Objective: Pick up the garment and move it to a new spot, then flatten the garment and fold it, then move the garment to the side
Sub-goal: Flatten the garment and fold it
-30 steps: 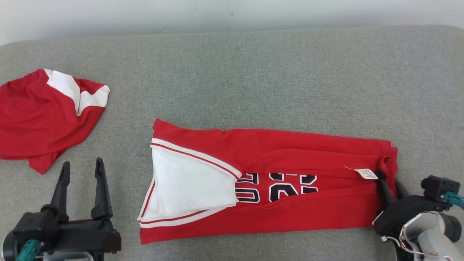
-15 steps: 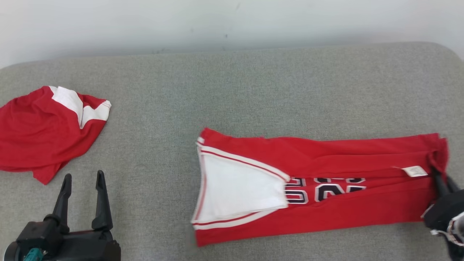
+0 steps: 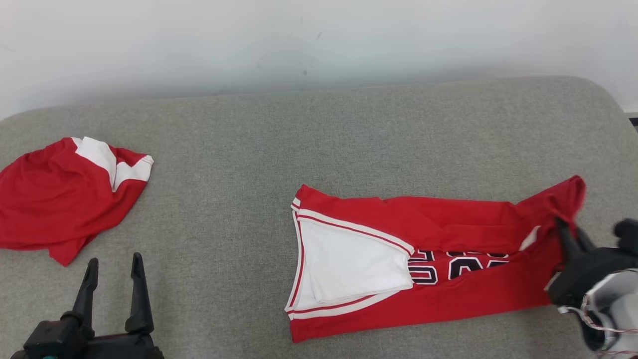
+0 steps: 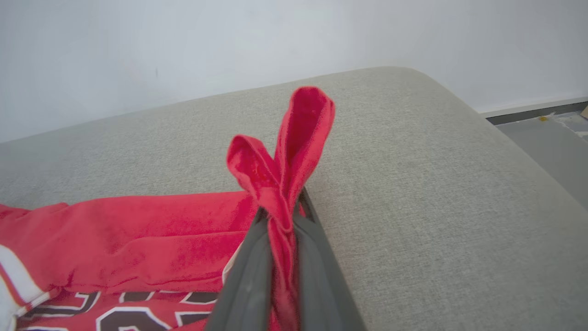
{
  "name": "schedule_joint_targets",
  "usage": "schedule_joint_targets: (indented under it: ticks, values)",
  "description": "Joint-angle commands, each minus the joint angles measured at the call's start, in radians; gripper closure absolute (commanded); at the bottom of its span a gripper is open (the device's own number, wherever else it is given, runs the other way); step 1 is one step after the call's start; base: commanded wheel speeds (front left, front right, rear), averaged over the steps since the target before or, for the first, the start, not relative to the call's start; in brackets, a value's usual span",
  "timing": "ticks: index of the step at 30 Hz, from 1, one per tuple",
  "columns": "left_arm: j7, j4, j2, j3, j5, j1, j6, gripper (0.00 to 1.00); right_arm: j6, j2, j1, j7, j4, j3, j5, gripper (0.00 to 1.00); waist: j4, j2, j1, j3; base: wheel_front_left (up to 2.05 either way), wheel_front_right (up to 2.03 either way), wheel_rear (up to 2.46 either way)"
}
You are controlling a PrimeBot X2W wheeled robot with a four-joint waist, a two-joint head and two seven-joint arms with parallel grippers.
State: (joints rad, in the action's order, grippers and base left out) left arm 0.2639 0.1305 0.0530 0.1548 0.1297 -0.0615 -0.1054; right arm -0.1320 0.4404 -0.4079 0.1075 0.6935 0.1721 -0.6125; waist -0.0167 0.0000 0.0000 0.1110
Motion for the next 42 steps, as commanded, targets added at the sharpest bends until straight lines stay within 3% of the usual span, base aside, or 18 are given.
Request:
schedule_joint_targets:
  ticks: [1, 17, 26, 31, 34, 35, 36, 42]
  values:
    - [0.0, 0.001, -0.001, 0.005, -0.003, 0.012, 0.002, 0.0, 0.003, -0.018, 0.009, -0.004, -0.025, 0.022, 0.01, 1.0, -0.002, 0.0, 0.0, -0.005, 0.0, 0.0, 0.0]
    - [0.001, 0.015, -0.003, -0.013, 0.011, 0.013, 0.006, 0.0, 0.003, -0.203, -0.007, -0.057, -0.251, 0.253, 0.029, 1.0, 0.03, 0.0, 0.0, 0.0, 0.0, 0.0, 0.0]
    - [0.0, 0.025, -0.003, -0.03, 0.02, -0.008, 0.014, 0.0, 0.003, -0.327, -0.044, -0.051, -0.233, 0.349, 0.023, 1.0, 0.055, 0.0, 0.0, 0.016, 0.0, 0.0, 0.0]
    - [0.0, 0.035, -0.002, -0.047, 0.025, -0.028, 0.017, 0.0, 0.003, -0.372, -0.081, -0.028, -0.156, 0.402, 0.007, 1.0, 0.076, 0.0, 0.0, 0.028, 0.0, 0.0, 0.0]
    - [0.001, 0.037, -0.003, -0.05, 0.028, -0.036, 0.016, 0.0, 0.003, -0.382, -0.099, 0.001, -0.125, 0.426, -0.004, 0.25, 0.081, 0.0, 0.0, 0.031, 0.0, 0.0, 0.0]
    - [0.001, 0.037, -0.003, -0.05, 0.028, -0.036, 0.016, 0.0, 0.003, -0.382, -0.099, 0.001, -0.125, 0.426, -0.004, 0.25, 0.081, 0.0, 0.0, 0.031, 0.0, 0.0, 0.0]
    - [0.0, 0.038, -0.002, -0.05, 0.029, -0.035, 0.017, 0.0, 0.003, -0.383, -0.103, 0.017, -0.118, 0.432, -0.005, 0.03, 0.082, 0.0, 0.0, 0.031, 0.0, 0.0, 0.0]
    - [0.0, 0.04, -0.003, -0.043, 0.028, -0.026, 0.023, 0.0, 0.003, -0.379, -0.138, 0.103, -0.097, 0.424, -0.009, 0.0, 0.065, 0.0, 0.0, 0.025, 0.0, 0.0, 0.0]
